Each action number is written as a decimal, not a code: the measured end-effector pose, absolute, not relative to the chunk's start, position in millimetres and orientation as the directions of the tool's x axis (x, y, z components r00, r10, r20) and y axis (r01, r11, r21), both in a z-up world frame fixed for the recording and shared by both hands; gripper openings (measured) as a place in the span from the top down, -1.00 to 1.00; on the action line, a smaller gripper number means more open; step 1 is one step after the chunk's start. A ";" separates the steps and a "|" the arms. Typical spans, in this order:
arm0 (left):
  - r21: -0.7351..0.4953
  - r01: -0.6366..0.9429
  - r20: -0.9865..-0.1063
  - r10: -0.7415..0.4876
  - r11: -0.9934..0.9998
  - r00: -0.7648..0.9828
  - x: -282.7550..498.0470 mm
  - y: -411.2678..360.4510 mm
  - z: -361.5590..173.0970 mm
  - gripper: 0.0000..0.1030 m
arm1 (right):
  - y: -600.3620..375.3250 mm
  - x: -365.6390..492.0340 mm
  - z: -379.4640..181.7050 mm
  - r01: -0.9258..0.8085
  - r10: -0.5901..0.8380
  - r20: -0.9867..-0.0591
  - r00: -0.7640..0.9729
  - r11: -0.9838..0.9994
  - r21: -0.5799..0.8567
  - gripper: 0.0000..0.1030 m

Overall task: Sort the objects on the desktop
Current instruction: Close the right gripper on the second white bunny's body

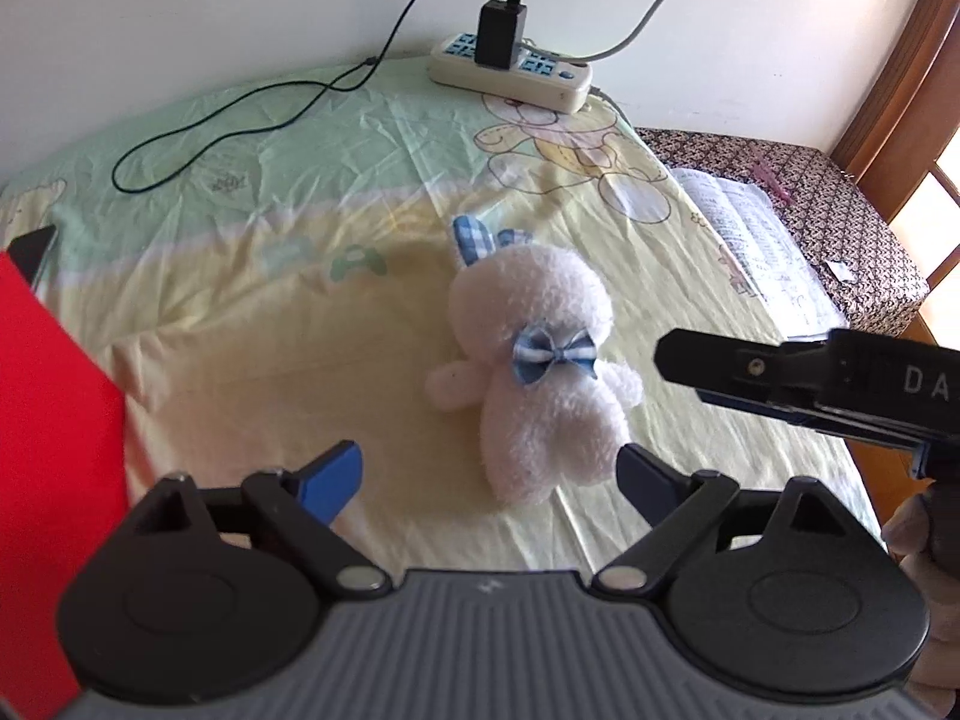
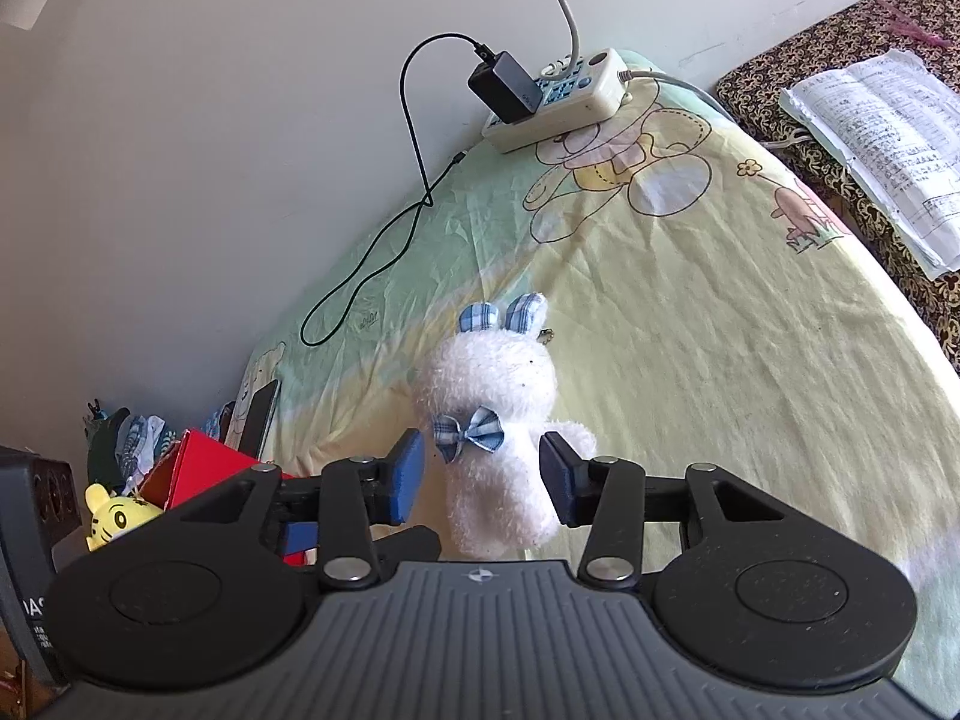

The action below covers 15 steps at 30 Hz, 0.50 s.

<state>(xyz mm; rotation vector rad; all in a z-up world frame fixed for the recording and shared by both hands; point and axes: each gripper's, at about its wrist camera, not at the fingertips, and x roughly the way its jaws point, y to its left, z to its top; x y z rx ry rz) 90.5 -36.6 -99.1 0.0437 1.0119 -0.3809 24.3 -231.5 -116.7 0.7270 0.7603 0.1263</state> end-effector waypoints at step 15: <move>-0.243 0.370 -0.838 -0.386 0.897 0.386 131.7 -56.4 -133.5 -0.43 | -233.9 80.9 -136.6 0.149 0.414 -0.606 0.680 0.731 0.666 -0.11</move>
